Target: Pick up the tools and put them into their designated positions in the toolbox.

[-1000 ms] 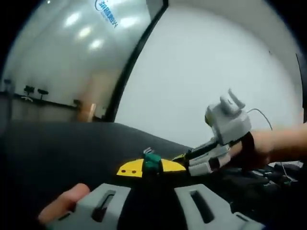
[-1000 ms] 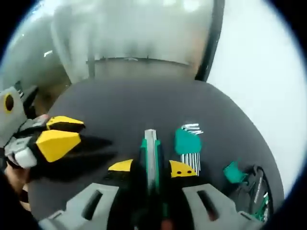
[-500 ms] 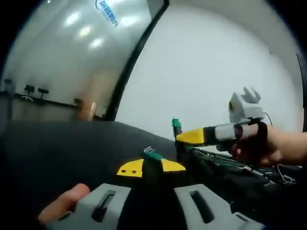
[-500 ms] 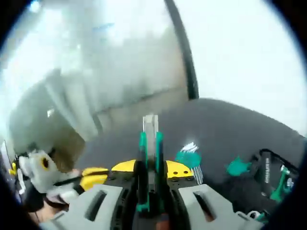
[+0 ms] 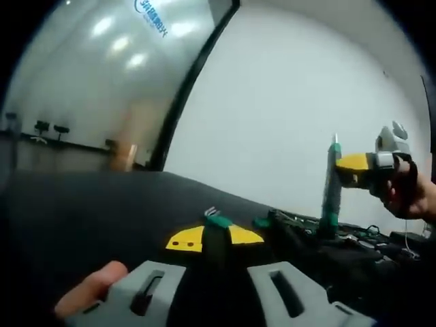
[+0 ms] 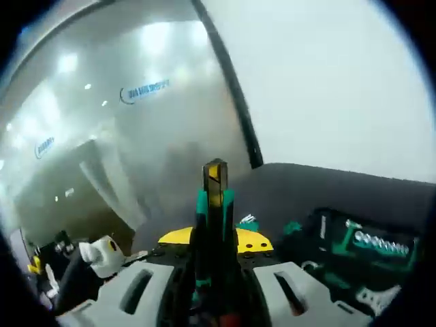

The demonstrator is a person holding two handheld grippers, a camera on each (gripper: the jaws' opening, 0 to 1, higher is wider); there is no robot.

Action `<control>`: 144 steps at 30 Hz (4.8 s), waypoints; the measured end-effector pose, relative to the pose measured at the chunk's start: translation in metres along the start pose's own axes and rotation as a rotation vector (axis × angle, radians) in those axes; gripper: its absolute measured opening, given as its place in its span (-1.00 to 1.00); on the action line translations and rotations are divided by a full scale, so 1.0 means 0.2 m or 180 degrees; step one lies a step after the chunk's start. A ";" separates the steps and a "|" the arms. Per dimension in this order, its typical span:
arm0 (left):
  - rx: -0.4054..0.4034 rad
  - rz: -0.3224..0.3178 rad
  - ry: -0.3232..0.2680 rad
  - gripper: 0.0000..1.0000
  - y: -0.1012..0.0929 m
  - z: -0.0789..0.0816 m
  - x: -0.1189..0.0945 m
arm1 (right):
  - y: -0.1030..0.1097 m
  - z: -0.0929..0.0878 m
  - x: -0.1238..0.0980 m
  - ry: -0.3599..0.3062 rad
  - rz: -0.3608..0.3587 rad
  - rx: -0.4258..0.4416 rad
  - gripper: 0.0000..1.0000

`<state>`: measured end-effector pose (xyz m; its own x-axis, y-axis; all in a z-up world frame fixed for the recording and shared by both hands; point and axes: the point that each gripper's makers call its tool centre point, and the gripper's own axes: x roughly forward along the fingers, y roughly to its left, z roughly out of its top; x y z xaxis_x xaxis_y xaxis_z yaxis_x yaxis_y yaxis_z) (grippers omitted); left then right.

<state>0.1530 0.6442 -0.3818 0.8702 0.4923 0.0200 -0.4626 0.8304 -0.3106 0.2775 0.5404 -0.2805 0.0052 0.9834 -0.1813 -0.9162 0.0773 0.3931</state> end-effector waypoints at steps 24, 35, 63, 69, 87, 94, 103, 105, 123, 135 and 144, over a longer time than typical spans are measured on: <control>0.0062 0.0015 0.0059 -0.73 -0.06 -0.03 -0.06 | -0.38 -0.48 -0.81 0.0075 -0.1262 0.1885 -0.61; 0.0070 0.0012 0.0066 -0.73 -0.06 -0.03 -0.07 | -0.40 -0.45 -0.91 0.0257 -0.1430 0.1178 -0.77; 0.0102 0.0013 0.0119 -0.73 0.00 -0.03 0.02 | 0.09 -0.63 -0.73 0.1840 0.0014 -0.1894 -1.00; 0.0085 0.0032 0.0089 -0.73 0.00 -0.03 0.02 | -0.13 -0.33 -0.86 0.1204 -0.0632 -0.1498 -0.72; 0.0161 0.0060 0.0144 -0.73 0.00 -0.04 0.01 | -0.19 -0.57 -0.70 0.0740 -0.0956 -0.1665 -0.69; 0.0178 0.0063 0.0142 -0.73 0.00 -0.04 0.01 | -0.28 -0.68 -0.70 0.1061 -0.1020 -0.1373 -0.44; 0.0191 0.0067 0.0149 -0.73 0.00 -0.04 0.02 | -0.07 -0.70 -0.58 0.0960 -0.0310 -0.1107 -0.53; 0.0191 0.0068 0.0148 -0.73 0.01 -0.04 0.02 | 0.00 -0.73 -0.54 0.1017 -0.0085 -0.1273 -0.53; 0.0212 0.0070 0.0143 -0.73 -0.02 -0.04 -0.02 | 0.26 -0.81 -0.30 0.1310 0.0978 -0.1932 -0.53; 0.0214 0.0045 0.0145 -0.73 -0.03 -0.04 -0.02 | 0.29 -0.63 -0.41 0.0962 0.0913 -0.1807 -0.53; 0.0169 -0.0818 0.0208 -0.76 -0.28 -0.05 -0.06 | 0.09 -0.52 -0.58 -0.0164 -0.0395 -0.0814 -1.00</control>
<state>0.1707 0.5901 -0.3738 0.9686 0.2470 0.0298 -0.2317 0.9393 -0.2528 0.2200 0.4114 -0.3457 0.1379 0.9766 -0.1650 -0.9786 0.1600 0.1294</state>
